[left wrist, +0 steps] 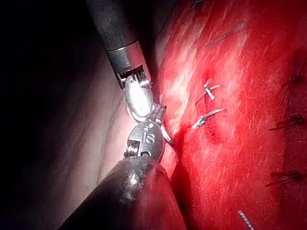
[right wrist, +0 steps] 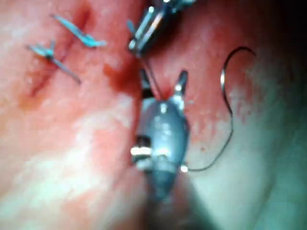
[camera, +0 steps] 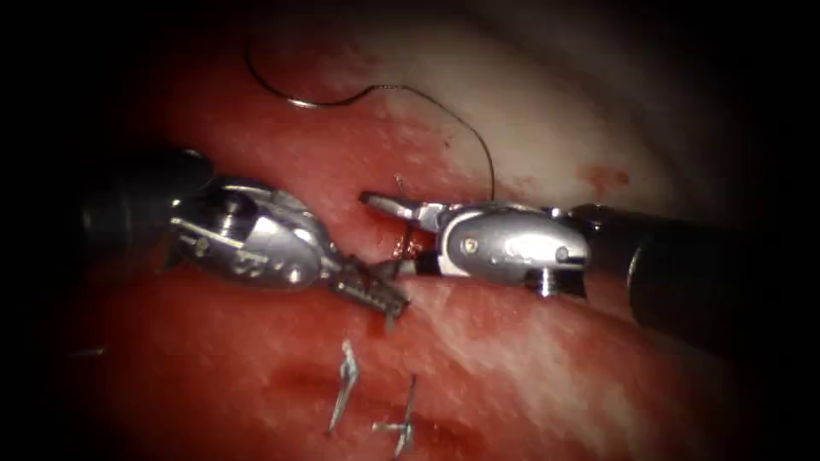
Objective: Wound Closure
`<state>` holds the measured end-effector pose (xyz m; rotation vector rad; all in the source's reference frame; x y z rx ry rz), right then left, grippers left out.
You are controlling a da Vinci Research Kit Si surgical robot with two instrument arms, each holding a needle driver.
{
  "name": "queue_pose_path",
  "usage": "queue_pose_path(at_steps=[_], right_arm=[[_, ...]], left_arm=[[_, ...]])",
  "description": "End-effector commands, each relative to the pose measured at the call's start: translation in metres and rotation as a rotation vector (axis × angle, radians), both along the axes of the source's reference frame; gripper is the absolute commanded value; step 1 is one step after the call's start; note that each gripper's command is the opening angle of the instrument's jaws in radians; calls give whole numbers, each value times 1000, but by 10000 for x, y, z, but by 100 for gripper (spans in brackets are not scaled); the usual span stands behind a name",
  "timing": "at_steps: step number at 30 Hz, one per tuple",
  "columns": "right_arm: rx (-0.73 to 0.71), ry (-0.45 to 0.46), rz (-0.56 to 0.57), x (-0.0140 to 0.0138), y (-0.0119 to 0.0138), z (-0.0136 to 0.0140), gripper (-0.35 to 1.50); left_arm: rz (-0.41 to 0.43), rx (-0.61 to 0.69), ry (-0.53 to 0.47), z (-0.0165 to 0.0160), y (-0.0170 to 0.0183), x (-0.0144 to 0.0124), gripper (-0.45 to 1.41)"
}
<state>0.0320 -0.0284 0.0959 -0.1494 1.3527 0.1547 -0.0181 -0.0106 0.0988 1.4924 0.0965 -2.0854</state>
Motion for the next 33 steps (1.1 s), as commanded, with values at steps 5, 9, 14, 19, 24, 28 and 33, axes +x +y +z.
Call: queue_pose_path(at_steps=[5, 9, 14, 19, 24, 28, 33], right_arm=[[-8, 8, -10, 26, -1, 12, 148], [-8, 8, -10, 28, -1, 12, 148], [-40, 18, -117, 21, -7, 15, 5], [-66, -49, -141, 20, -7, 23, -35], [-65, -49, -141, 17, -5, 24, -35], [-43, 1, -19, -2, -6, 13, 145], [-19, 33, 40, -75, -6, -18, 148]], left_arm=[[2, -2, -1, 4, 2, -3, -45], [1, -2, 0, 2, 1, -4, -45], [0, -1, 1, 0, 0, -4, -45], [2, -2, 0, -1, -1, -2, -45], [3, -1, 0, -2, -2, 1, -45], [-3, -5, 7, -6, 3, 12, -45], [-60, -12, 65, -7, 43, 34, -45]])
